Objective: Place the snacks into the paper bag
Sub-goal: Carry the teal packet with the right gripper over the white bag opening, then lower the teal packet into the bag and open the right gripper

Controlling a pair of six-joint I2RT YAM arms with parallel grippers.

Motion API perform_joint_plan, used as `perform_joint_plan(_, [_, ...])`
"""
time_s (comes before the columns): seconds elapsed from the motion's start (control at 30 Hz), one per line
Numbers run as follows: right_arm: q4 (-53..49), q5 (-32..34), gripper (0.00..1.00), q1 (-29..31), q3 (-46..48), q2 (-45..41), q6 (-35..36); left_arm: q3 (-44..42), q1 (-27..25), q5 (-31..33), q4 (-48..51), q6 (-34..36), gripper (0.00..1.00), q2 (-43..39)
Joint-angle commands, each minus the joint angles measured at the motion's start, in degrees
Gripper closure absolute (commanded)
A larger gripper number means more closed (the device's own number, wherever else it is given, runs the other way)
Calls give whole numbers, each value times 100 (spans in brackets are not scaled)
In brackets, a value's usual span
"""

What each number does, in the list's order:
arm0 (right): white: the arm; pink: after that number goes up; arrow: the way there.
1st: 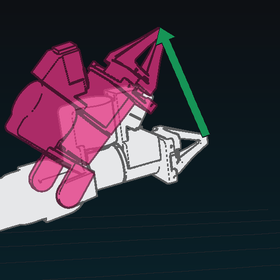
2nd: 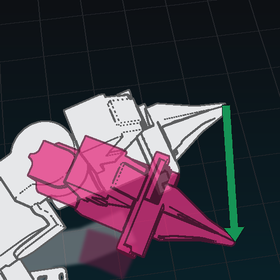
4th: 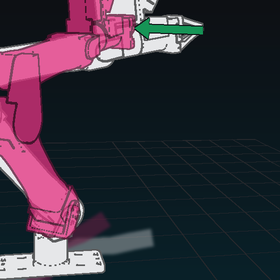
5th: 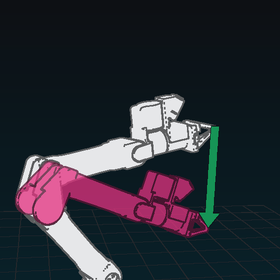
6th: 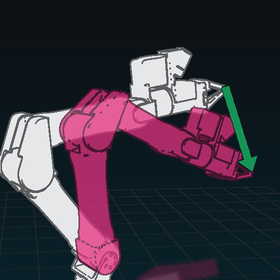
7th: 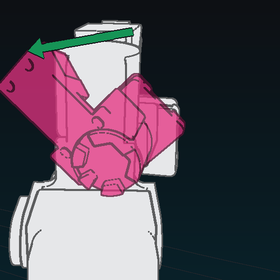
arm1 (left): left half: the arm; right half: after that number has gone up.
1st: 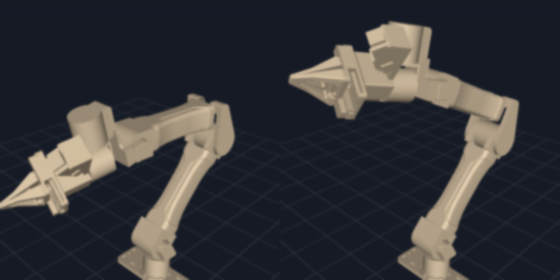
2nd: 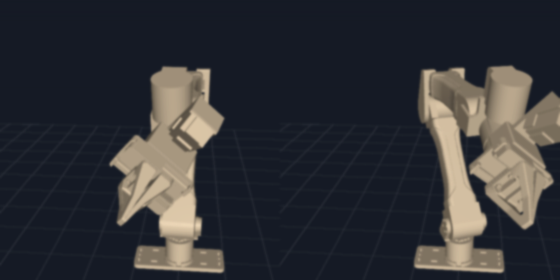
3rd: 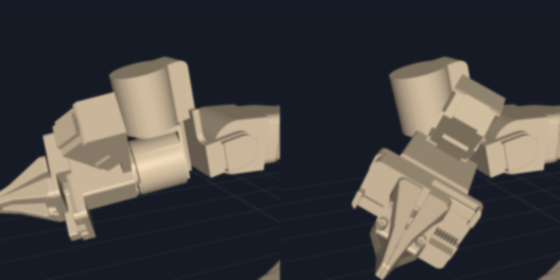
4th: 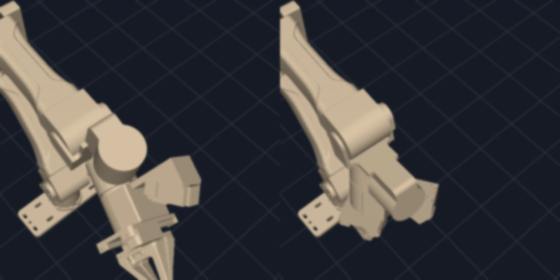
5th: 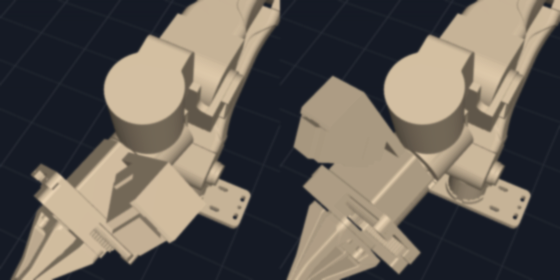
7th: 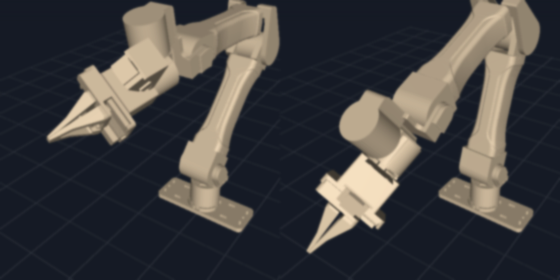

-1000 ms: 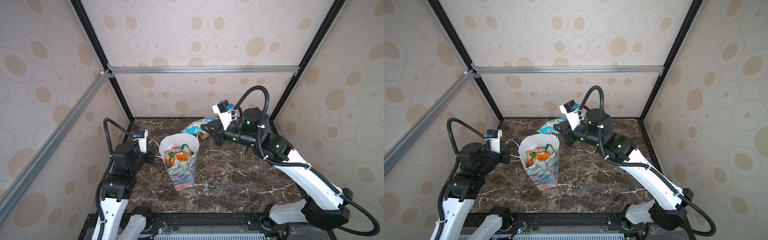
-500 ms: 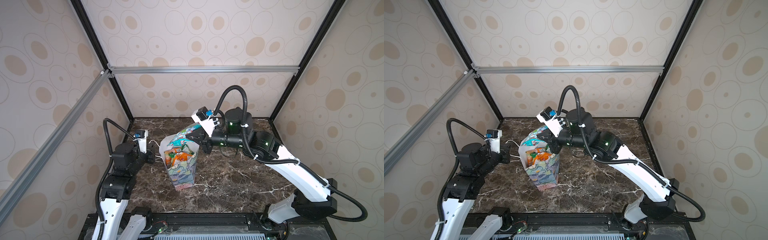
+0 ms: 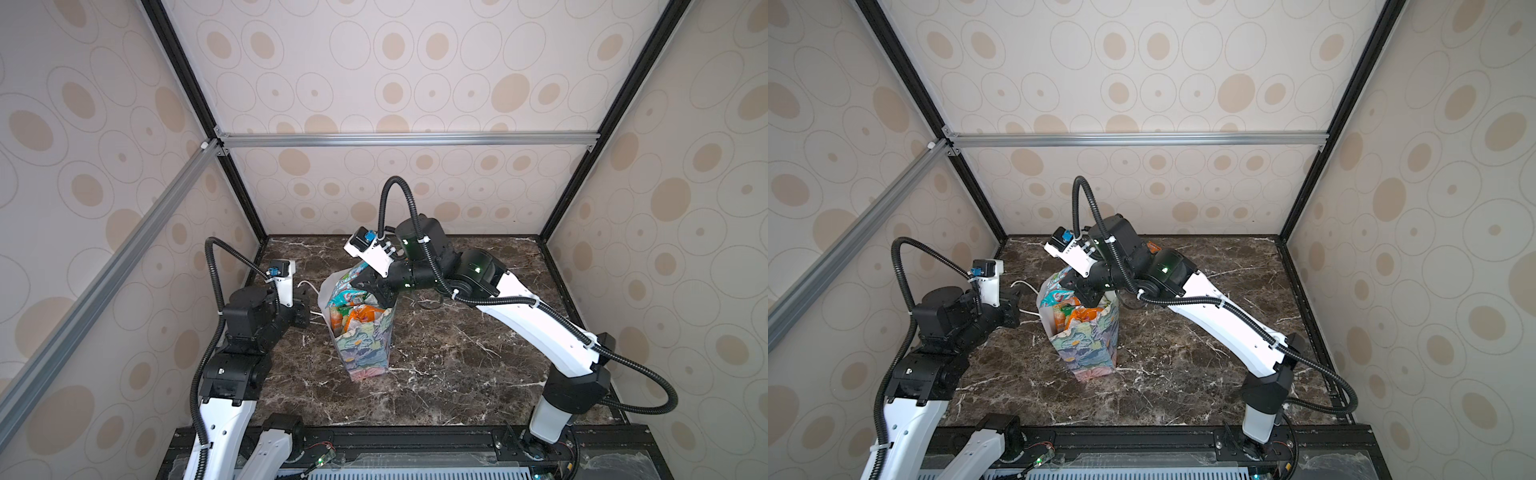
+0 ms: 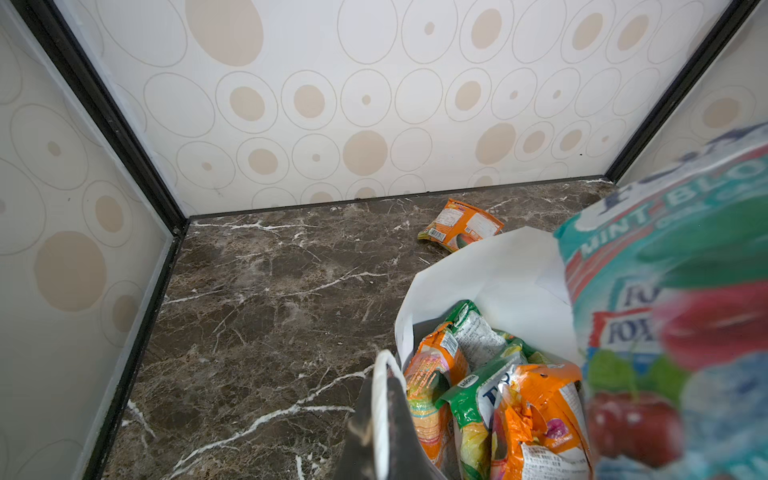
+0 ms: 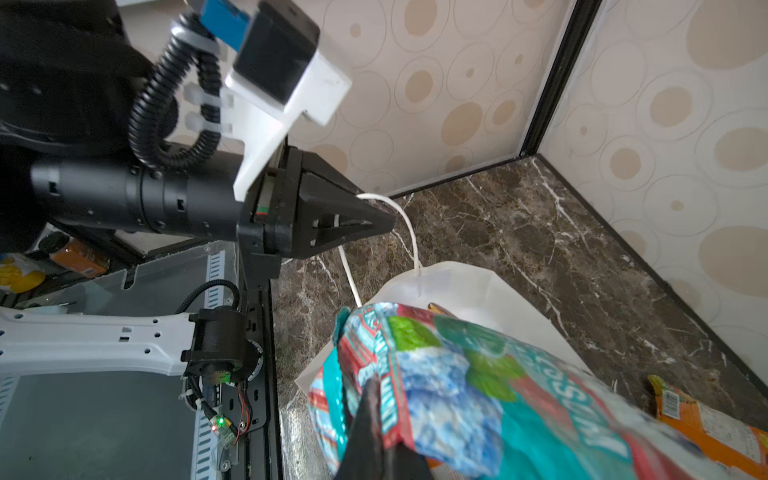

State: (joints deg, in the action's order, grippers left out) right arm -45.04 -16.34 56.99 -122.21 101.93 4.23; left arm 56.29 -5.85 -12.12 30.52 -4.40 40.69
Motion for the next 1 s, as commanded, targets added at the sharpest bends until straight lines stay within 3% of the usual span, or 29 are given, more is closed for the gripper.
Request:
perform_joint_plan(0.0, [-258,-117,100,14,-279,8,235,154,-12,-55,2,115,96,-45])
perform_joint_plan(0.6, [-377,830,100,16,-264,439,326,158,-13,-34,0,124,96,-43])
perform_joint_plan(0.97, [-466,1028,100,84,-416,771,342,161,-13,-18,-7,124,96,-39])
